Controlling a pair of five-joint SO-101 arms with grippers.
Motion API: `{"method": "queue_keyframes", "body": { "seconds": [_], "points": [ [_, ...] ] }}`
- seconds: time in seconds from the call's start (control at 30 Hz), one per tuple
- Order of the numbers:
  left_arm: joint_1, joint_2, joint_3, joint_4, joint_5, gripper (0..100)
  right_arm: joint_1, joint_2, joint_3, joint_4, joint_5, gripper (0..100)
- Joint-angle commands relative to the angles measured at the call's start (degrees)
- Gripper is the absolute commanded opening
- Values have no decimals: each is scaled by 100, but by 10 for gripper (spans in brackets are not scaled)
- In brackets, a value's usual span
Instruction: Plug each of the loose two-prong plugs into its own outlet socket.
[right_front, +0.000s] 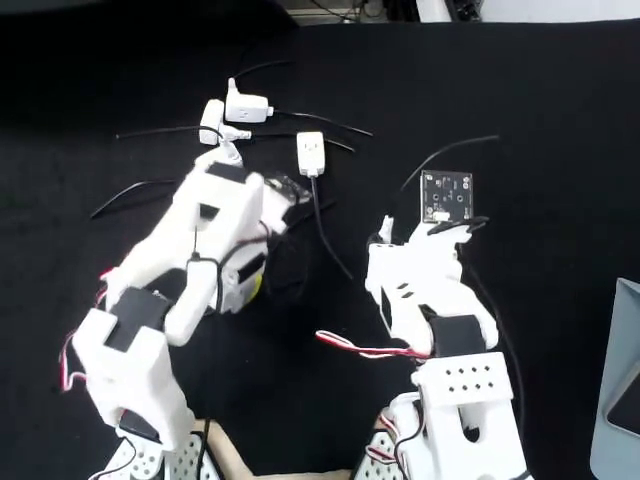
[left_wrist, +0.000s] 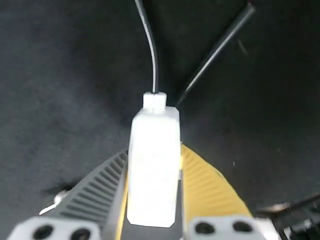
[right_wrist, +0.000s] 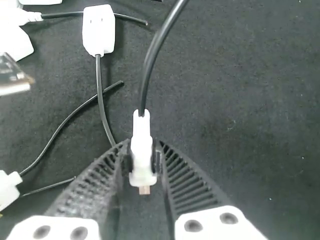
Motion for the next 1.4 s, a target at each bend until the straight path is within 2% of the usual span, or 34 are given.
{"method": "queue_keyframes", "body": {
  "seconds": [0.0,0.1,0.17,0.3,0.47,0.73,1.0,1.13,1.37],
  "points": [
    [-180,-466,382,-598,97,129,53,-75,-40,-88,-62,11],
    [-716,-475,189,-642,79,225,53,-75,-40,-88,-62,11],
    [-1103,-475,4,-642,62,255,53,-75,-40,-88,-62,11],
    [-1692,-475,-224,-862,9,260,44,-75,-40,-88,-62,11],
    [-2026,-527,-259,-1037,-360,260,35,-75,-40,-88,-62,11],
    [-1903,-818,-426,-677,-440,260,35,-75,-40,-88,-62,11],
    [-1895,-413,-409,-1451,-1793,261,35,-75,-40,-88,-62,11],
    [-1824,220,-593,-1705,-2092,261,35,-75,-40,-88,-62,11],
    [-1596,413,-936,-1160,-2092,256,35,-75,-40,-88,-62,11]
  ]
}}
